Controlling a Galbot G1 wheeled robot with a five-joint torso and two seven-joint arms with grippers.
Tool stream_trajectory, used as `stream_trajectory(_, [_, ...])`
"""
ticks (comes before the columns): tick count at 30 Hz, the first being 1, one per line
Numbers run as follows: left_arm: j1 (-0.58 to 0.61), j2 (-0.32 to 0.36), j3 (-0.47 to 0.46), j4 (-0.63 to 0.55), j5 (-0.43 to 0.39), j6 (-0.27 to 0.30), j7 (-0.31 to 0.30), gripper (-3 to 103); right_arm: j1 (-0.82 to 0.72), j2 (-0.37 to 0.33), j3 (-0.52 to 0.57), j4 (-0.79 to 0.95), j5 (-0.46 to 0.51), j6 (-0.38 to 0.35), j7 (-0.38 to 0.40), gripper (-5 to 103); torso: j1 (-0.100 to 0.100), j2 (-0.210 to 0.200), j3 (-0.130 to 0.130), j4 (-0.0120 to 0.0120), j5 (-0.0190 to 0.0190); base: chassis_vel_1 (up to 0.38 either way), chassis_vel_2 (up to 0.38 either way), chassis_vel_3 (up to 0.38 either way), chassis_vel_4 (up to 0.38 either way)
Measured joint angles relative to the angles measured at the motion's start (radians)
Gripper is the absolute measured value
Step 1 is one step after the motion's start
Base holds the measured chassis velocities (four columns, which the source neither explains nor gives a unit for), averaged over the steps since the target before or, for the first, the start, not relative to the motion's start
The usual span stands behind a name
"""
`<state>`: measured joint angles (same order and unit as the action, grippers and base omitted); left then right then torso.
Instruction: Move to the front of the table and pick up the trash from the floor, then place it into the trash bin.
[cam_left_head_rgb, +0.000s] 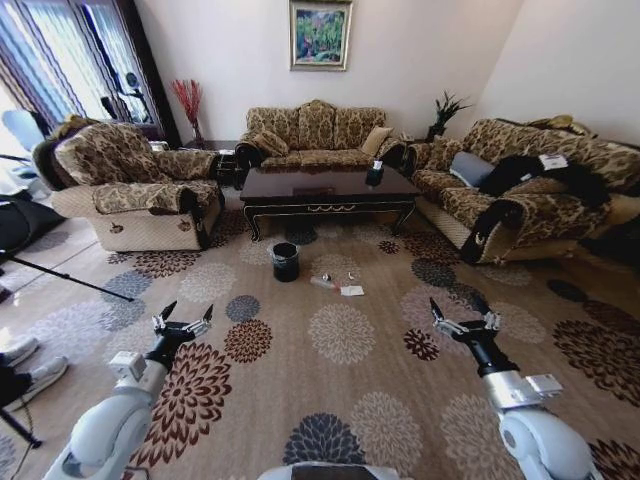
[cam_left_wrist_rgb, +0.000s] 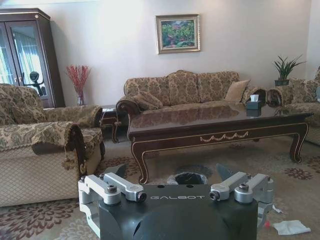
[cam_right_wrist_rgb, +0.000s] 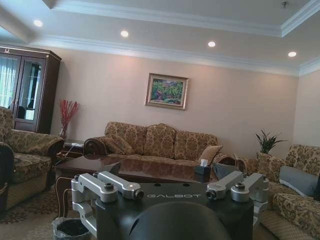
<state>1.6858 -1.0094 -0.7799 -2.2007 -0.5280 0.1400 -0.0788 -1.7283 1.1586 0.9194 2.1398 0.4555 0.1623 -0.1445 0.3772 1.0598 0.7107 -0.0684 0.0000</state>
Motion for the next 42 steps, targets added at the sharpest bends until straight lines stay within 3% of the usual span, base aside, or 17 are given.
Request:
stream_trajectory(27, [0.005, -0.007, 0.009, -0.002, 0.011, -0.004, 0.002, 100, -0.037, 0.077, -0.027, 0.024, -0.054, 0.026, 0.013, 100, -0.061, -0.141, -0.08, -0.0002, -0.0001, 0.0, 0.0, 0.0, 0.0])
stream_trajectory(42, [0.037, -0.009, -0.012, -0.029, 0.046, 0.018, -0.01, 100, 0.02, 0.061, -0.059, -0.069, -0.065, 0.064, 0.012, 100, -0.091, -0.206, -0.115, 0.0, 0.0002, 0.0, 0.0, 0.0, 0.0])
